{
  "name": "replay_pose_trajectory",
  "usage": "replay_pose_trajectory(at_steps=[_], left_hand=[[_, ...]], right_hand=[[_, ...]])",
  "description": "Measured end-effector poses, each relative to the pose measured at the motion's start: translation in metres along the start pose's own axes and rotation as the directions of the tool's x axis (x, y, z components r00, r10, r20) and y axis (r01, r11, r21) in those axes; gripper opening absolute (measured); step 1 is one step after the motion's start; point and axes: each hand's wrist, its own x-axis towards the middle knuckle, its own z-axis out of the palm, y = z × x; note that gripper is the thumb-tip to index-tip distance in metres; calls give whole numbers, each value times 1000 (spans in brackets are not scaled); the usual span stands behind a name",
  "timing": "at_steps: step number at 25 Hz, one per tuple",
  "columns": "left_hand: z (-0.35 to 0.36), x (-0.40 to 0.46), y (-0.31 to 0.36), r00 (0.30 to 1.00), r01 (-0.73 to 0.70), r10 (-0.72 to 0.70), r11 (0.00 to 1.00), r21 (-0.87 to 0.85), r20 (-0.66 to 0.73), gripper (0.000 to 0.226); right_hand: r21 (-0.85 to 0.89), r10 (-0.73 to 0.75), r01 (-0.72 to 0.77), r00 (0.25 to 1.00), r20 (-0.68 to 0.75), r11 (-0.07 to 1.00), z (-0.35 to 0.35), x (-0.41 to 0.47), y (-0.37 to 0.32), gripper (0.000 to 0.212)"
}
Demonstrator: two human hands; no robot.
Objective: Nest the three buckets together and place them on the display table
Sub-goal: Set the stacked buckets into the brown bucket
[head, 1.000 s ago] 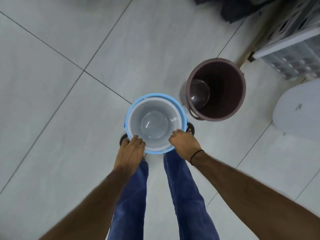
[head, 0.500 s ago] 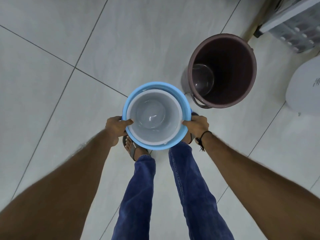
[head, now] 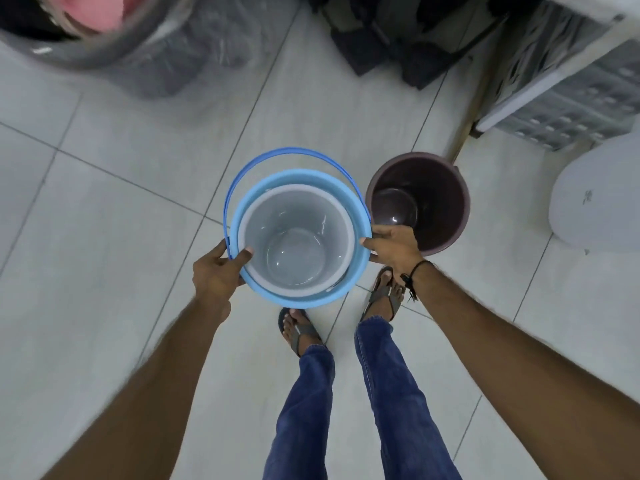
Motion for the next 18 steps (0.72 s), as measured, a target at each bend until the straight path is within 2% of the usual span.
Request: replay_pose_trajectory(at_steps=[3, 5, 9, 11, 13, 15, 18], left_hand=[[25, -36, 49, 986, -132, 134, 991, -29, 95, 55], [54, -53, 73, 968, -186, 192, 981, -55, 160, 48], [131, -79, 107, 926, -265, 277, 961, -80, 256, 41], [171, -83, 108, 921, -260, 267, 964, -62, 284, 43], [203, -80, 99, 923, -242, 234, 970, -11, 304, 45], [235, -69, 82, 931, -216, 187, 974, 61, 313, 35], [275, -35, 52, 944, -180, 107, 960, 214, 312, 25]], right_hand=[[108, -40, 48, 996, -81, 993, -44, -22, -49, 24], [145, -57, 81, 985, -165, 986, -81, -29, -70, 18], [151, -84, 153, 918, -389, 977, -164, -31, -91, 8], [116, -87, 154, 890, -447, 981, -198, -23, -84, 12], [84, -73, 130, 871, -485, 988, -218, -12, -67, 7], [40, -59, 92, 859, -509, 995, -235, 12, -41, 10], [23, 20, -10, 893, -449, 1000, -250, 60, 4, 19]])
